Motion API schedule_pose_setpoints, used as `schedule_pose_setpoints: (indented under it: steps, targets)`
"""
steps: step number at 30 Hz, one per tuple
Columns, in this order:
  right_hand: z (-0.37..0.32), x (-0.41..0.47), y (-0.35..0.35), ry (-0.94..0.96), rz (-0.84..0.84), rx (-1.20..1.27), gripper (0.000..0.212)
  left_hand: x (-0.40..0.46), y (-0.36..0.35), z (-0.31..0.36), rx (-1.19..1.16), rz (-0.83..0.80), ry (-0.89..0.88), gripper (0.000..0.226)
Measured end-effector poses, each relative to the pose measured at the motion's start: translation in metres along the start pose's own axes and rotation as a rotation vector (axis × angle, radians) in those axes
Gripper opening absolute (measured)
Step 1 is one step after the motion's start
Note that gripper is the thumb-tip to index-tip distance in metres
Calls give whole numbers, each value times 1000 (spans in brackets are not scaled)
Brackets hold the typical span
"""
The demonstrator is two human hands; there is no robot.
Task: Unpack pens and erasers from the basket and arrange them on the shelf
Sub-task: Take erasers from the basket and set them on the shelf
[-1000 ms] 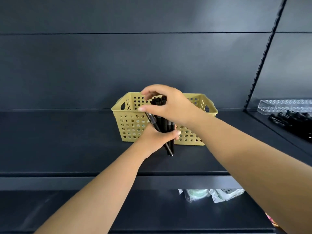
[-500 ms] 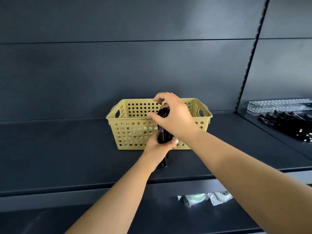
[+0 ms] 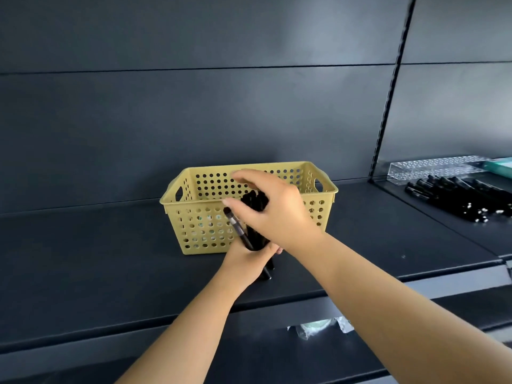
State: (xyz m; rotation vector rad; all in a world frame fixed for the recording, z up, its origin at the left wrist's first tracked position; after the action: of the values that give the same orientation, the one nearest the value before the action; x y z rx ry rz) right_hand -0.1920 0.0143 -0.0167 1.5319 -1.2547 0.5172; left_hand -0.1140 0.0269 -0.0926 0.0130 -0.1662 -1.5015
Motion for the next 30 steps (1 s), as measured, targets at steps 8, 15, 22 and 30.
schedule_pose_setpoints:
  steps: [8, 15, 22, 30]
  targets:
    - [22, -40, 0, -583, -153, 265, 71, 3, 3, 10, 159, -343, 87, 20]
    - [36, -58, 68, -689, -68, 426, 41, -3, -67, 26, 80, -757, 103, 7]
    - [46, -114, 205, -763, 90, 391, 13, -18, -212, 26, -126, -1037, 256, 14]
    - [94, -185, 370, -930, 425, 596, 16, -35, -397, 51, -259, -1065, 364, 9]
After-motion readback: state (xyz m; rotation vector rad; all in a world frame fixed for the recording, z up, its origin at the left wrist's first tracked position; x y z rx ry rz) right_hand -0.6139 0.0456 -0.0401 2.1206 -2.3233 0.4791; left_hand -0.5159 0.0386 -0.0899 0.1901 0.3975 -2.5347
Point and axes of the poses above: each hand's wrist, its own x-axis towards the middle knuckle, its own y-axis out of the back of the hand, z = x × y, the point moved 2 cm from there along x, towards the middle knuckle, and after that the axes turned 5 degrees about y, right-handed, at the moved point
